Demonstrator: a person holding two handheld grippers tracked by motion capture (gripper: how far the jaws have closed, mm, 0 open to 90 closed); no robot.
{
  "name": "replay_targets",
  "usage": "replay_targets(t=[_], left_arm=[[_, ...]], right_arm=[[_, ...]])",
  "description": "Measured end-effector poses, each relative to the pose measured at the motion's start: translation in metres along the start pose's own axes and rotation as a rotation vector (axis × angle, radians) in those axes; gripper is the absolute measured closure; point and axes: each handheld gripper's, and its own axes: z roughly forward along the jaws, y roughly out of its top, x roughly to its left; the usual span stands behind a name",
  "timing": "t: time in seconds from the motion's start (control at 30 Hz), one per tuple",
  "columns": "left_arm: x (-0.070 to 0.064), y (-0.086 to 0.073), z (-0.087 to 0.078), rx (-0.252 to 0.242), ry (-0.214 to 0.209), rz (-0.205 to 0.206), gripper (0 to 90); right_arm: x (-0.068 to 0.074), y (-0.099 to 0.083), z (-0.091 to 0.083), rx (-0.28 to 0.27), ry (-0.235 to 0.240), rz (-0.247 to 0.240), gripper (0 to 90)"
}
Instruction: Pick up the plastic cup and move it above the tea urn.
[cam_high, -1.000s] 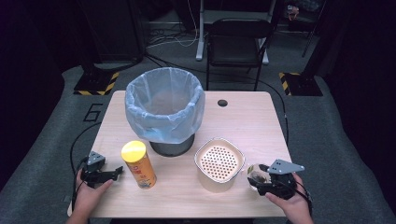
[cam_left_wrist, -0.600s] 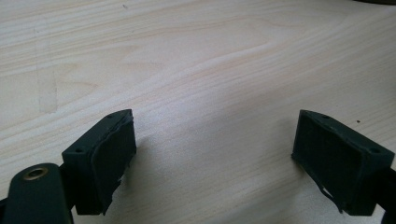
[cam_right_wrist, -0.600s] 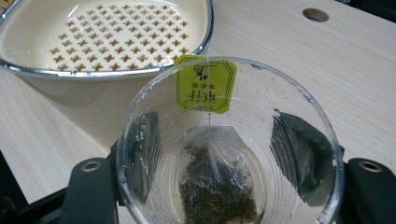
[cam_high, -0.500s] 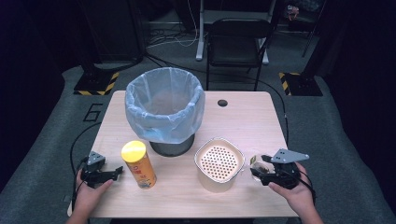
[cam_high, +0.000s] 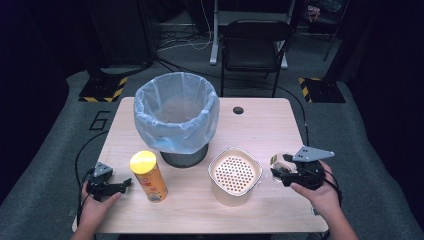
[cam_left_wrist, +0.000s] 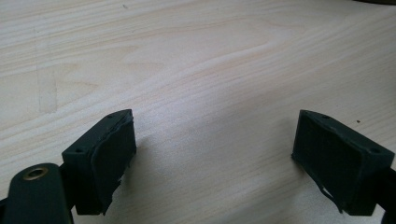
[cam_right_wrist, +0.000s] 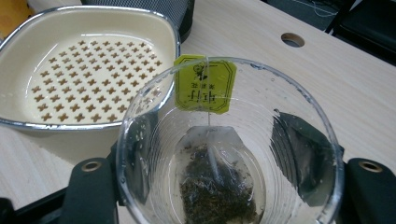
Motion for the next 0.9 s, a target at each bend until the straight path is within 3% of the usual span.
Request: replay_targets(t=[0.27,0.9], left_arm=[[0.0,0.0,0.0,0.006,-0.004,-0.002,13.1],[0.0,0.0,0.001,-0.006,0.002,-0.004,13.1]], right_arm=[[-0.005,0.018,-0.001,-0.002,-0.009,-0.053,32.9],[-0.008,0.039,0.019,-0.004,-0.001,-0.078,32.9]])
